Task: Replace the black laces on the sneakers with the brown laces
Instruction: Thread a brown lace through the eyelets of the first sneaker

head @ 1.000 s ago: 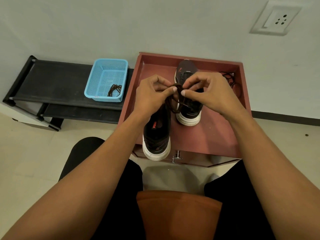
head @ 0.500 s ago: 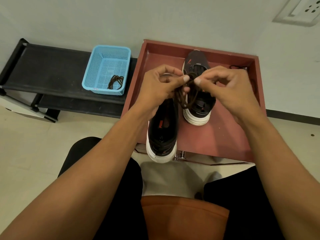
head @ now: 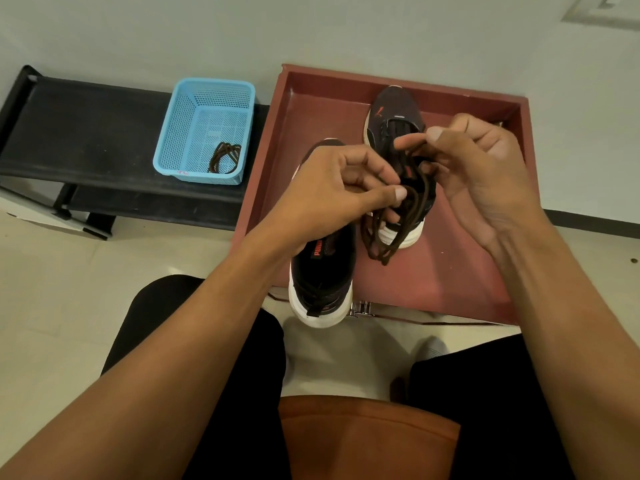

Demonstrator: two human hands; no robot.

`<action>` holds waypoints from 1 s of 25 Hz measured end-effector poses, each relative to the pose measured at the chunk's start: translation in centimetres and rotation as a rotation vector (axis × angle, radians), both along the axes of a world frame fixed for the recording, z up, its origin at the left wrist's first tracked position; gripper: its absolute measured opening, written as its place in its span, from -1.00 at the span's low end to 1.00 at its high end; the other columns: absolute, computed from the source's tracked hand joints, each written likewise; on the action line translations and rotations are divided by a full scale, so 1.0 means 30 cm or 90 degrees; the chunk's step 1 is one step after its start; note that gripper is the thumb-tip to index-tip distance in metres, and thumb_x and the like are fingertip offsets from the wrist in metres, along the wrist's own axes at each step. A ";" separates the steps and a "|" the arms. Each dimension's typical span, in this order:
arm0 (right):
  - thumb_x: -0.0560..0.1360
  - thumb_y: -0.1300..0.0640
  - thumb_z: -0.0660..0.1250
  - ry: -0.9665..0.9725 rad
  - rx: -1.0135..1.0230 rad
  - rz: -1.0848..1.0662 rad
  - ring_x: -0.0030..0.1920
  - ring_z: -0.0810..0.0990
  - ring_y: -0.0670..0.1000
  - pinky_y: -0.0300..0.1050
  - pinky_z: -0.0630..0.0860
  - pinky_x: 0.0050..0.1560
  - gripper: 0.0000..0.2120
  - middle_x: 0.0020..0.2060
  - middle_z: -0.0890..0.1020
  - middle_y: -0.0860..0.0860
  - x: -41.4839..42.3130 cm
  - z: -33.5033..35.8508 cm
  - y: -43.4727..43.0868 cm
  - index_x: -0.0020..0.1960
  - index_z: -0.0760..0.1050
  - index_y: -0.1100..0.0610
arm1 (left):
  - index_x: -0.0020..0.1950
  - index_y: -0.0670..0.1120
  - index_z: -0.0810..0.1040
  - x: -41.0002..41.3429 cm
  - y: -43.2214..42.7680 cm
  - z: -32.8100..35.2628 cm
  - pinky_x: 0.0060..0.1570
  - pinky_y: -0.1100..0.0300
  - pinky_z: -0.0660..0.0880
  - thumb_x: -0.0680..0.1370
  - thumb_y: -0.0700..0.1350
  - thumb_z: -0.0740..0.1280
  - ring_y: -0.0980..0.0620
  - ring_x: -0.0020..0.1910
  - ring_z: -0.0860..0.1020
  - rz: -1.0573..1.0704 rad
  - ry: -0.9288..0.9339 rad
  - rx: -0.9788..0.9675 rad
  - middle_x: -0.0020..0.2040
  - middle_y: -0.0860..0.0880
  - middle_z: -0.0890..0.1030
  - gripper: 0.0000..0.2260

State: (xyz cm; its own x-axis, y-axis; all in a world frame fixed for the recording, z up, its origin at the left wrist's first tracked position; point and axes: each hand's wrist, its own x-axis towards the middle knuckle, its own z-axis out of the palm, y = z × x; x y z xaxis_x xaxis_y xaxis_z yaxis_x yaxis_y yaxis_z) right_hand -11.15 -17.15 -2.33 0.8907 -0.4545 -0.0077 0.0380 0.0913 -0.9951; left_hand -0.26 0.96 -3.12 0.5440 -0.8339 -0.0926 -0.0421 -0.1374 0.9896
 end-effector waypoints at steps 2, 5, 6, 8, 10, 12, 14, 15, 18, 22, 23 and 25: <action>0.62 0.20 0.39 0.017 -0.019 -0.001 -0.07 0.68 0.12 -0.08 0.51 -0.02 -0.73 -0.16 0.75 0.13 0.008 -0.008 0.004 -0.24 0.45 0.09 | 0.06 -0.22 0.65 0.002 -0.014 -0.009 0.06 0.04 0.68 0.54 -0.19 0.55 -0.01 -0.15 0.76 -0.009 -0.070 0.045 -0.16 -0.10 0.75 -0.83; 0.58 0.12 0.49 0.024 -0.054 -0.015 -0.18 0.61 0.09 -0.02 0.51 -0.05 -0.79 -0.26 0.70 0.06 0.016 -0.025 0.012 -0.18 0.53 0.09 | 0.04 -0.10 0.70 -0.015 -0.037 -0.026 0.03 0.15 0.68 0.51 -0.12 0.58 0.17 -0.14 0.73 -0.005 -0.186 0.097 -0.12 0.02 0.75 -0.84; 0.56 0.11 0.52 0.017 -0.060 -0.016 -0.21 0.61 0.07 -0.03 0.52 -0.08 -0.80 -0.28 0.68 0.06 0.018 -0.028 0.013 -0.15 0.54 0.09 | 0.04 -0.07 0.72 -0.021 -0.041 -0.029 0.03 0.17 0.67 0.50 -0.10 0.58 0.21 -0.12 0.72 -0.012 -0.206 0.106 -0.10 0.05 0.75 -0.84; 0.53 0.14 0.55 0.014 -0.072 -0.021 -0.27 0.60 0.04 -0.08 0.53 -0.18 -0.81 -0.29 0.65 0.06 0.019 -0.031 0.014 -0.11 0.54 0.10 | 0.04 -0.02 0.73 -0.015 -0.042 -0.031 0.07 0.23 0.64 0.51 -0.06 0.57 0.26 -0.10 0.70 -0.023 -0.246 0.117 -0.09 0.10 0.75 -0.86; 0.52 0.17 0.56 0.031 -0.083 -0.025 -0.35 0.54 0.00 -0.13 0.46 -0.34 -0.82 -0.31 0.61 0.05 0.018 -0.027 0.007 -0.09 0.54 0.12 | 0.01 0.02 0.74 0.020 -0.027 -0.031 0.07 0.22 0.64 0.52 -0.04 0.54 0.27 -0.12 0.69 0.015 -0.273 0.106 -0.12 0.14 0.74 -0.91; 0.53 0.19 0.55 0.045 -0.084 -0.037 -0.43 0.44 -0.05 -0.17 0.28 -0.44 -0.82 -0.33 0.58 0.02 0.013 -0.023 -0.006 -0.09 0.54 0.12 | -0.03 0.04 0.73 0.068 -0.004 -0.039 0.05 0.08 0.68 0.54 -0.04 0.51 0.20 -0.12 0.70 0.094 -0.252 0.092 -0.15 0.15 0.73 -0.96; 0.53 0.18 0.55 0.061 -0.109 -0.050 -0.43 0.44 -0.09 -0.17 0.22 -0.43 -0.85 -0.30 0.59 0.04 0.011 -0.018 -0.012 -0.06 0.56 0.13 | -0.05 0.03 0.72 0.110 0.020 -0.048 0.03 -0.01 0.69 0.54 -0.03 0.49 0.14 -0.12 0.71 0.177 -0.233 0.096 -0.17 0.13 0.72 -0.96; 0.54 0.17 0.54 0.072 -0.135 -0.051 -0.39 0.50 -0.08 -0.18 0.27 -0.41 -0.87 -0.28 0.63 0.04 0.013 -0.020 -0.010 -0.02 0.59 0.15 | -0.05 0.02 0.72 0.128 0.031 -0.050 0.03 0.00 0.68 0.53 -0.03 0.49 0.13 -0.13 0.71 0.206 -0.235 0.106 -0.19 0.12 0.72 -0.95; 0.56 0.14 0.52 0.098 -0.258 -0.030 -0.22 0.69 -0.06 -0.18 0.59 -0.16 -0.84 -0.24 0.73 0.01 0.019 -0.036 0.007 0.11 0.67 0.16 | -0.06 0.01 0.73 0.167 0.063 -0.057 -0.04 0.25 0.62 0.53 -0.03 0.51 0.21 -0.22 0.65 0.225 -0.286 0.177 -0.23 0.14 0.68 -0.95; 0.57 0.10 0.50 0.138 -0.386 -0.043 -0.16 0.73 -0.18 -0.29 0.59 -0.05 -0.89 -0.23 0.75 -0.09 0.032 -0.044 0.025 0.09 0.72 0.05 | -0.09 0.04 0.72 0.172 0.084 -0.061 -0.22 0.53 0.43 0.52 -0.01 0.53 0.24 -0.26 0.60 0.193 -0.346 0.270 -0.24 0.13 0.67 -0.95; 0.56 0.08 0.50 0.151 -0.427 -0.047 -0.15 0.73 -0.20 -0.33 0.57 -0.06 -0.91 -0.22 0.75 -0.13 0.038 -0.047 0.035 0.06 0.72 0.02 | -0.10 0.05 0.72 0.169 0.080 -0.060 -0.21 0.52 0.44 0.52 -0.01 0.53 0.24 -0.26 0.60 0.186 -0.353 0.280 -0.24 0.13 0.67 -0.95; 0.54 0.00 0.50 0.170 -0.534 -0.044 -0.11 0.70 -0.22 -0.28 0.60 -0.01 -0.93 -0.20 0.72 -0.21 0.054 -0.062 0.063 0.01 0.72 -0.06 | -0.07 0.08 0.73 0.159 0.064 -0.067 -0.14 0.40 0.50 0.52 0.01 0.53 0.22 -0.24 0.60 0.147 -0.365 0.312 -0.23 0.15 0.66 -0.96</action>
State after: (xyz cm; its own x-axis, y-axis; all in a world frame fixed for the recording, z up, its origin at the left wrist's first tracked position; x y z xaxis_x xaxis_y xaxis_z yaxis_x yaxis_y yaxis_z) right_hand -9.52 -15.25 -4.18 0.8773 -0.4565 0.1481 -0.2275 -0.6672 -0.7093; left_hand 4.52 2.87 -5.13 0.7725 -0.6307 -0.0738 -0.4446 -0.6201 0.6464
